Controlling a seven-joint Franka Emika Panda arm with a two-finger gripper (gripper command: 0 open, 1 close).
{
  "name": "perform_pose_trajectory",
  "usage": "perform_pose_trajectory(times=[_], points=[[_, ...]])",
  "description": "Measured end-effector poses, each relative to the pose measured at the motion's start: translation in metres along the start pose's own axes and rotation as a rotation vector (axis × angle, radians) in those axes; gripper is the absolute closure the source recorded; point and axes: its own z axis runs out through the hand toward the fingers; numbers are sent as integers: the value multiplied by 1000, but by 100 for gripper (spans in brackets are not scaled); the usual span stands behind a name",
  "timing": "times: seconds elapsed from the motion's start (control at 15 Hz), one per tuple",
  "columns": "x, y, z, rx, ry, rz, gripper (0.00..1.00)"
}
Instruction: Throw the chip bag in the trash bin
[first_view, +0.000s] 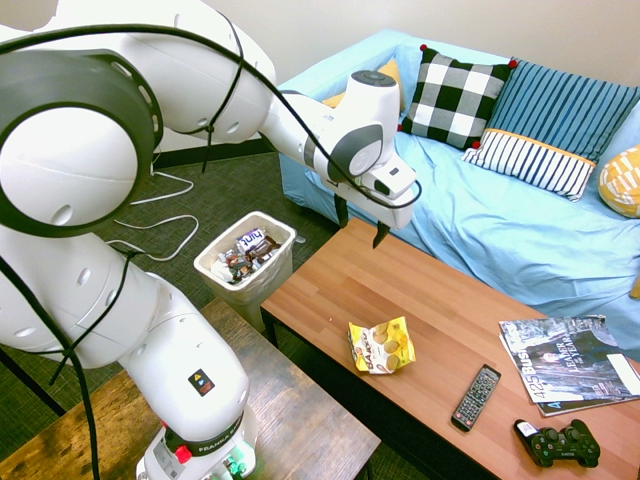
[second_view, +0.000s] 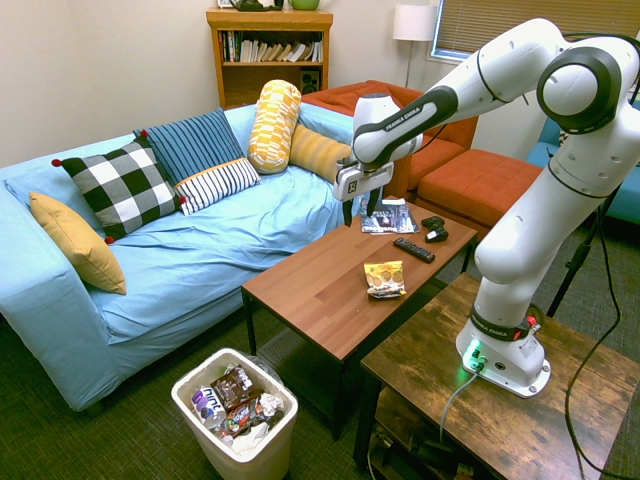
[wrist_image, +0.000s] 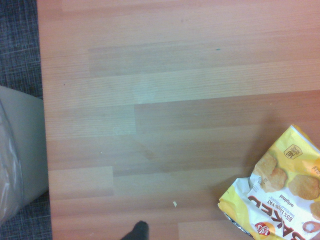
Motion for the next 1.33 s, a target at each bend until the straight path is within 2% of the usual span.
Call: perform_pose_trajectory(times=[0.27, 0.4, 0.73, 0.87, 0.93, 1.33], points=[[3, -1, 6, -5, 0, -16, 0], [24, 8, 19, 16, 23, -52, 0], [95, 61, 102, 34, 48, -99, 0], [125, 73, 130, 21, 47, -62, 0], [125, 72, 130, 24, 47, -67, 0], [133, 73, 178, 4, -49, -181, 0]])
